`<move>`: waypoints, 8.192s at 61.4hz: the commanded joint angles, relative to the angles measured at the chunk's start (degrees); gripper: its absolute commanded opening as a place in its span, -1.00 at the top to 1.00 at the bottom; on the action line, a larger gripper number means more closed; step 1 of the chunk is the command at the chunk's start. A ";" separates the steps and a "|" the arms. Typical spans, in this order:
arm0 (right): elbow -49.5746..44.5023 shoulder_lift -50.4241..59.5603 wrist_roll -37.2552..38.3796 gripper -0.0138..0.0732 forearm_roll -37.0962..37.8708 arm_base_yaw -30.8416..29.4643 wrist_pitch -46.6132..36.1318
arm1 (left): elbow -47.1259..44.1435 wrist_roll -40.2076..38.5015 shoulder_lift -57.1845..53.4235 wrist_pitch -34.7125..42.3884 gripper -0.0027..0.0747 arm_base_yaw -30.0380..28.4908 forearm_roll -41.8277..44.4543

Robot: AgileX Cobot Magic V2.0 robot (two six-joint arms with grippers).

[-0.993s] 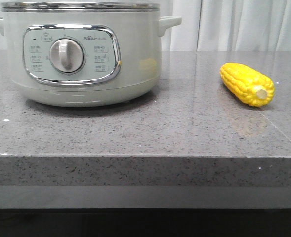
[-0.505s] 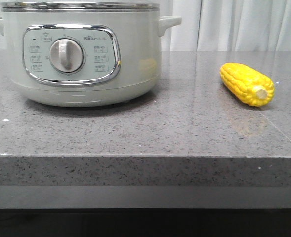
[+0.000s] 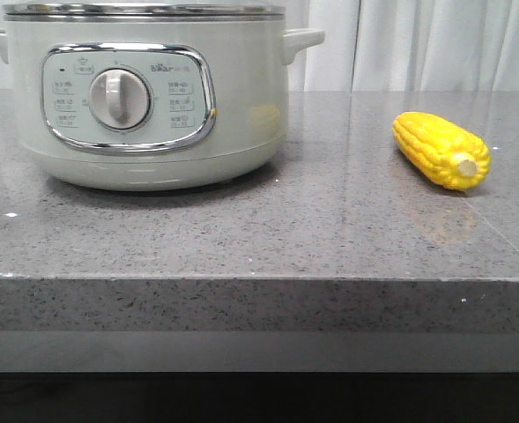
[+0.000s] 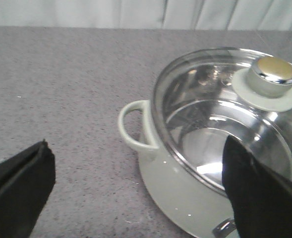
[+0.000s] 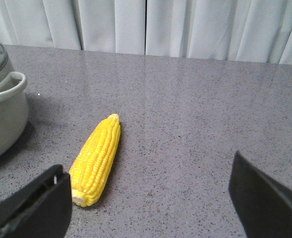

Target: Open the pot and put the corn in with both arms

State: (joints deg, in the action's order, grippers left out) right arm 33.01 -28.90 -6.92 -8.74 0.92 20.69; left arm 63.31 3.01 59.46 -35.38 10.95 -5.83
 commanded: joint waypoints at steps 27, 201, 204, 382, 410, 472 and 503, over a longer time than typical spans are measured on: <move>1.90 -0.52 -0.52 -0.82 0.44 -0.27 -4.08 | 40.69 0.00 32.16 -14.89 -0.69 12.91 -3.89; 17.03 -38.16 0.25 -0.82 -3.27 6.81 -6.18 | -7.87 5.92 -26.56 -17.79 0.63 13.57 -9.07; 19.52 -41.26 0.25 -0.82 -5.38 6.95 -4.03 | -7.87 5.92 -26.56 -17.79 0.63 13.57 -9.07; 79.84 -77.49 -8.07 0.81 -7.90 28.48 17.11 | -7.87 5.82 -26.56 -17.92 0.63 13.57 -9.59; 78.26 -69.84 -7.74 0.83 -7.90 10.68 26.03 | -7.87 5.82 -26.56 -17.92 0.63 13.57 -9.59; 3.52 -12.97 -7.79 0.83 -7.90 -1.03 -11.42 | -7.87 5.82 -26.56 -17.68 0.63 13.57 -9.59; -12.85 11.00 -7.92 0.84 -7.90 0.06 -13.48 | -4.09 5.82 -19.97 -15.97 0.63 13.57 -8.92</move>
State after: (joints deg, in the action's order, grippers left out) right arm 19.19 -18.00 -14.32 -16.35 0.78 13.37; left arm 54.71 9.08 36.26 -59.06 24.06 -13.23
